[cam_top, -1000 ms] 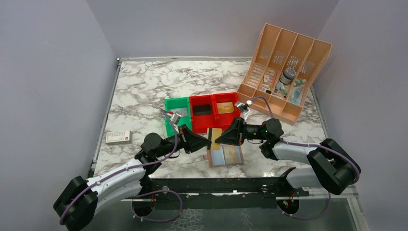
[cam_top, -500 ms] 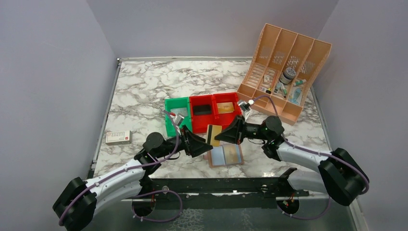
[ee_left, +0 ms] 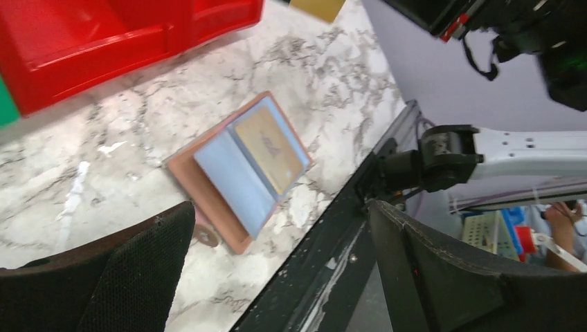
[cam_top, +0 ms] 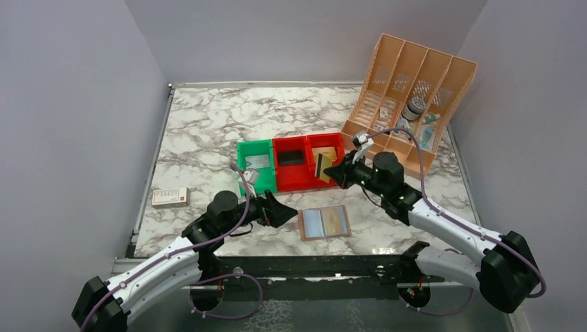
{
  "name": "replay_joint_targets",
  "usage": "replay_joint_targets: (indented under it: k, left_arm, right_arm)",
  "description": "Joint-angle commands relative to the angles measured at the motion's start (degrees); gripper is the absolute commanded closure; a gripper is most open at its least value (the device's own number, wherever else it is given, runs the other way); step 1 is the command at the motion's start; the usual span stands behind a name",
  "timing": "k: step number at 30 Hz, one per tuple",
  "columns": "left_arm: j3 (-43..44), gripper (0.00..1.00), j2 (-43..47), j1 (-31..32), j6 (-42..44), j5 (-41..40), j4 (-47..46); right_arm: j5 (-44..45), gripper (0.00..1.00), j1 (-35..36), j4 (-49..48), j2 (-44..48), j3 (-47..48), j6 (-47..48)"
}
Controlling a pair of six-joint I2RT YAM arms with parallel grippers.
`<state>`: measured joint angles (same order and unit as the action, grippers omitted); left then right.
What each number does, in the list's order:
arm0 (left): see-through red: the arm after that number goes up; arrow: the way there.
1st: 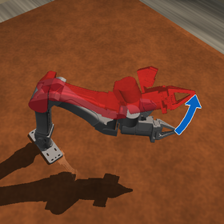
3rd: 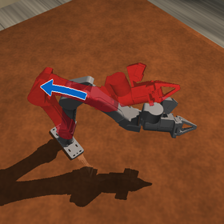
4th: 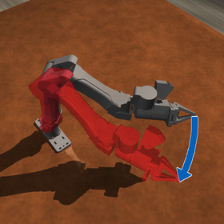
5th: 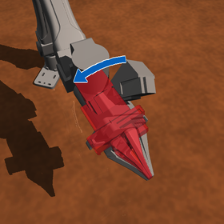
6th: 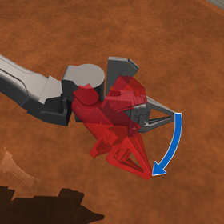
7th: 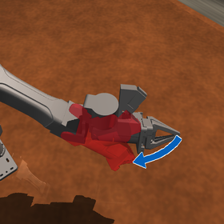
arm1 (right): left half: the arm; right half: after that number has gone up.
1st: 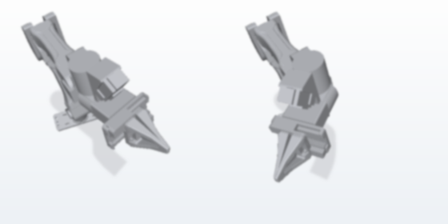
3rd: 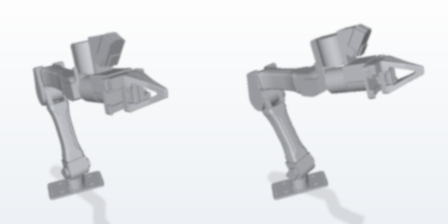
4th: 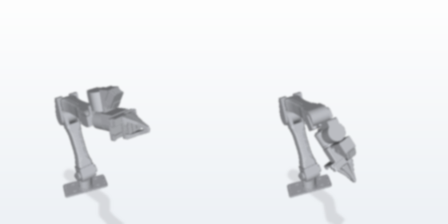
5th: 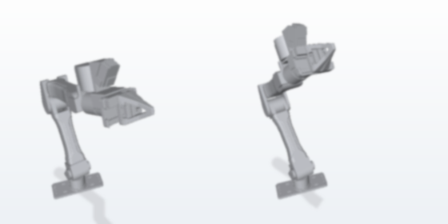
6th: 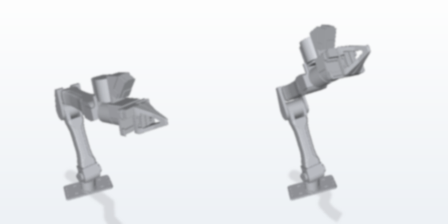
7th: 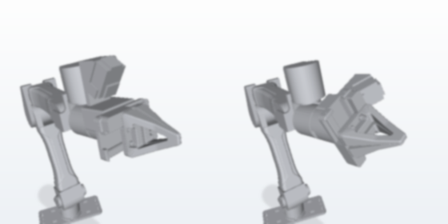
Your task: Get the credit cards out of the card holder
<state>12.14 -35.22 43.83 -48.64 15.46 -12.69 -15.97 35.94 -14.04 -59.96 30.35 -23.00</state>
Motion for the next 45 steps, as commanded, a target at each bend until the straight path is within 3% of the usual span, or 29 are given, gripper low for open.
replay_joint_targets:
  k: [1,12,16,22,29,35,39,45]
  left_arm:
    - [4.21,0.01,0.6,-0.15,4.86,-4.3,10.68]
    - [8.9,0.01,-1.74,-0.15,8.99,-5.83,20.17]
    - [8.5,0.01,-1.76,-0.15,9.0,-5.89,19.97]
    - [9.22,0.01,-2.58,-0.15,9.73,-4.53,19.95]
    - [9.55,0.01,-1.07,-0.2,10.48,-4.74,22.18]
    - [9.83,0.01,-0.89,-0.15,10.15,-4.2,22.93]
    - [11.68,0.01,-0.94,-0.15,10.18,-4.76,25.64]
    - [16.47,0.01,-2.64,-0.15,12.95,-6.2,29.71]
  right_arm:
    - [16.36,0.99,0.09,5.23,-3.27,3.1,10.88]
    - [25.75,0.99,0.18,-2.89,-16.15,8.17,27.43]
    - [22.05,0.99,0.18,-10.69,-19.57,7.07,36.61]
    - [22.49,0.99,0.25,-11.41,-25.29,10.12,45.91]
    - [19.75,0.99,0.26,-12.22,-26.91,11.13,48.99]
    - [23.78,0.99,0.22,-12.68,-29.77,13.04,47.7]
    - [20.37,0.99,0.25,-12.55,-31.77,13.09,51.18]
    - [23.36,0.97,0.19,-11.02,-36.61,14.89,53.24]
